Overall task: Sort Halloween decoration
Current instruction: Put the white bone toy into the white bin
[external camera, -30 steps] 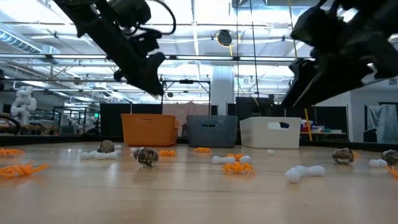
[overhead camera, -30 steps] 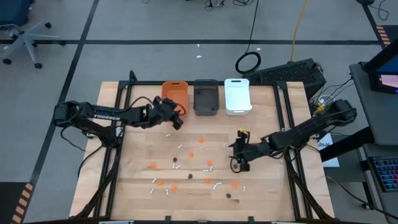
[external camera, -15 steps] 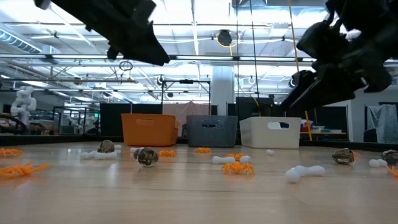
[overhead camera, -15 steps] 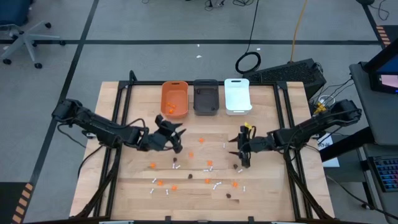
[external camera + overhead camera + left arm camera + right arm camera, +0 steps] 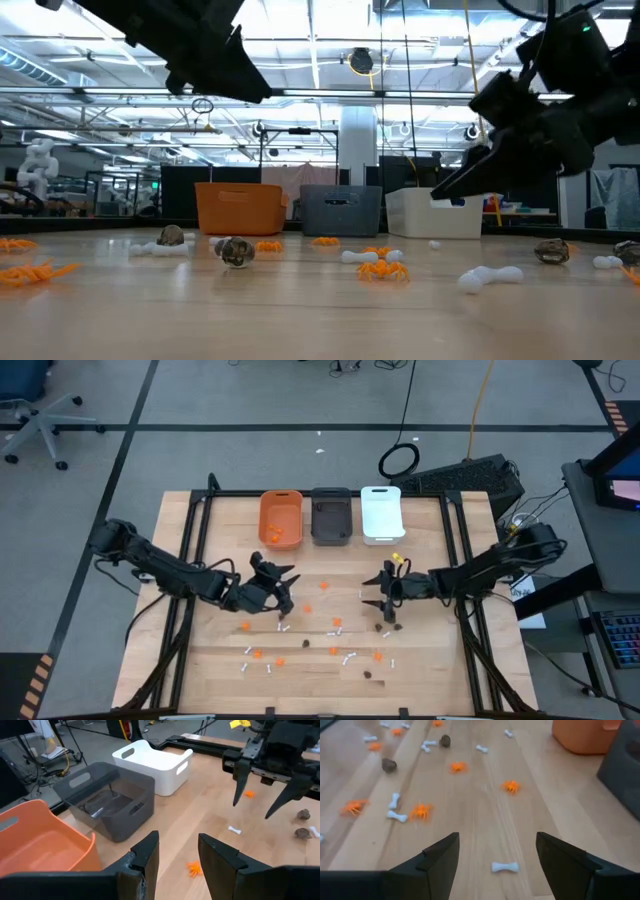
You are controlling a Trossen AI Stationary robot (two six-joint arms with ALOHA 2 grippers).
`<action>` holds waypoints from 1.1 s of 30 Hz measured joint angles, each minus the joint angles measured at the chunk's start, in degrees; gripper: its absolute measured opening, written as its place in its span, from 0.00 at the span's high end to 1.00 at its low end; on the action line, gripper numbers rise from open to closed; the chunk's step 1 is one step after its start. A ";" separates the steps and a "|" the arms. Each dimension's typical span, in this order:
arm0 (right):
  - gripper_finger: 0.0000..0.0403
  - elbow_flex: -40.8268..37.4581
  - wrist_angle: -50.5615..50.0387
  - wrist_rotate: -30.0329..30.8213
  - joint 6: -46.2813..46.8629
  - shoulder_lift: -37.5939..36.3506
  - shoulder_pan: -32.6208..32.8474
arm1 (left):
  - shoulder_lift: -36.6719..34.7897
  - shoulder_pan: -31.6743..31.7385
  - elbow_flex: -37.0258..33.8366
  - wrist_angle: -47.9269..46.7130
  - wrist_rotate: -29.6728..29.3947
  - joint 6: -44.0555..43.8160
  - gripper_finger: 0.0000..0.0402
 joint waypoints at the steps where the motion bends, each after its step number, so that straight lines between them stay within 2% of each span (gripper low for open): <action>1: 0.38 0.00 1.14 -0.19 0.04 1.44 -0.03 | 0.74 0.00 0.01 1.16 -0.02 -0.02 0.66; 7: 0.38 0.36 6.92 -1.45 0.74 9.55 -0.34 | 4.49 -0.11 0.00 3.75 0.02 0.23 0.66; 14: 0.38 3.53 7.16 -1.25 0.31 16.84 -1.17 | 6.17 -0.11 -0.01 8.42 0.01 4.00 0.66; 24: 0.38 3.82 7.90 -1.00 1.76 20.26 -1.97 | 6.17 -0.28 0.00 9.55 0.02 5.99 0.66; 27: 0.41 3.85 6.94 -0.86 1.84 20.26 -1.97 | 6.17 -0.28 0.00 9.54 0.02 6.11 0.66; 33: 0.53 3.85 5.21 0.06 4.52 20.26 -2.00 | 6.15 -0.28 0.00 9.00 0.02 6.07 0.66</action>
